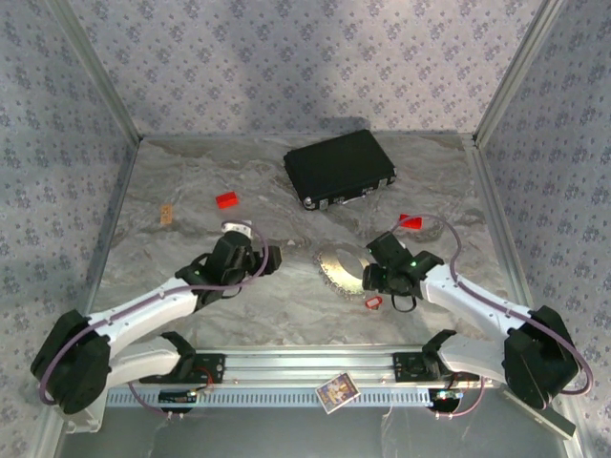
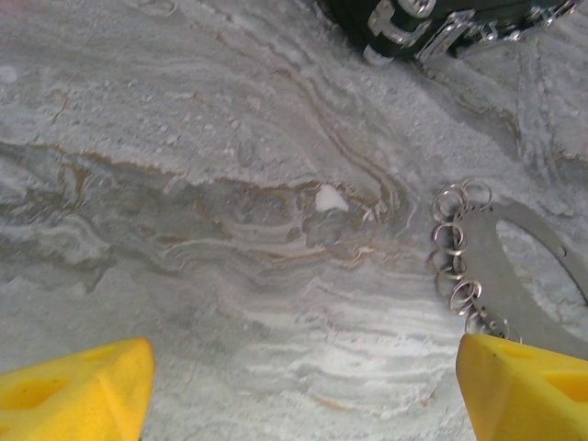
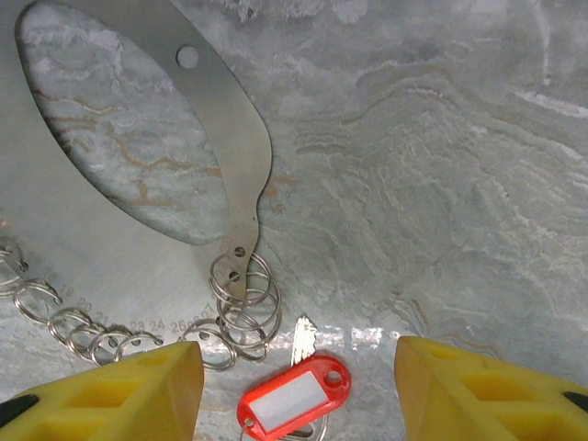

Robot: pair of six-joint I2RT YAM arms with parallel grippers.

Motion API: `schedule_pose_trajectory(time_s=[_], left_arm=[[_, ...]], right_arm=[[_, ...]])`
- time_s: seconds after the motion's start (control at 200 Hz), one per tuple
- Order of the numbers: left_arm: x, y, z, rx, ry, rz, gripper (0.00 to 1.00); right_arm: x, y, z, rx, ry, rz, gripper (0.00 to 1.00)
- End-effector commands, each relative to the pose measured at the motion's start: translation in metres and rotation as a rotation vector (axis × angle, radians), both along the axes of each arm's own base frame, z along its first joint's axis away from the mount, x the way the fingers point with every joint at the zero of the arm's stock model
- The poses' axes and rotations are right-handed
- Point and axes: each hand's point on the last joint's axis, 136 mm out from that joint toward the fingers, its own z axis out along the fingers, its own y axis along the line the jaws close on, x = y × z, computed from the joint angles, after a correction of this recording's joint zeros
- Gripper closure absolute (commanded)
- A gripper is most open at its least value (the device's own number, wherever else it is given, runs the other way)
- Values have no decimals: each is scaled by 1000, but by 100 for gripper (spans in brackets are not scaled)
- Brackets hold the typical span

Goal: Put the keys on the keyring

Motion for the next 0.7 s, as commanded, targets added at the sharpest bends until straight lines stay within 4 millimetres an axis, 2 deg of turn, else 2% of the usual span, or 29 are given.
schedule_pose_trajectory(time_s=[0.0,0.105,0.33,0.38,0.5,0.695], left_arm=[[16,-14,24,-62,-78,9,15],[22,-13,22,-51,-82,34,14],[27,-11,12,-31,-76,61,13],[28,-13,13,-37,-80,59,13],[30,-14,14,-19,-90,47,12],[29,-11,13,6,-99,39,11]], right_arm=[[4,0,-2,9,8,-25,41],[14,5,1,23,1,-20,41],[24,20,-7,42,71,9,41],[25,26,-9,53,89,22,43],[24,37,-14,60,132,49,59],[17,44,-20,6,179,103,60]])
